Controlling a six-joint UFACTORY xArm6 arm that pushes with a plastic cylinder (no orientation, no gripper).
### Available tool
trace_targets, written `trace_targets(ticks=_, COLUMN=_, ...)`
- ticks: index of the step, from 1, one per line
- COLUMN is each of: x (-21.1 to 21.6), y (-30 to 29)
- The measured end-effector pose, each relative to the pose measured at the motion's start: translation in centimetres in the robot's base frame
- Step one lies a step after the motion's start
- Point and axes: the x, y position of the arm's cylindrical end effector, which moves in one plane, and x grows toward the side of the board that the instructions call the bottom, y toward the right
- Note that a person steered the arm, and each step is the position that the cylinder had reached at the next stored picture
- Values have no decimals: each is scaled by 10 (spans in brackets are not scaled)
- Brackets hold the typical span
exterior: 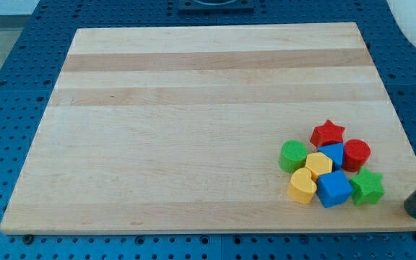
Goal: Push the green star into the blue cube
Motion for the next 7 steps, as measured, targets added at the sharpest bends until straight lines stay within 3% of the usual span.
trace_targets(ticks=3, x=-26, y=-32)
trace_targets(ticks=7, x=-27, y=-77)
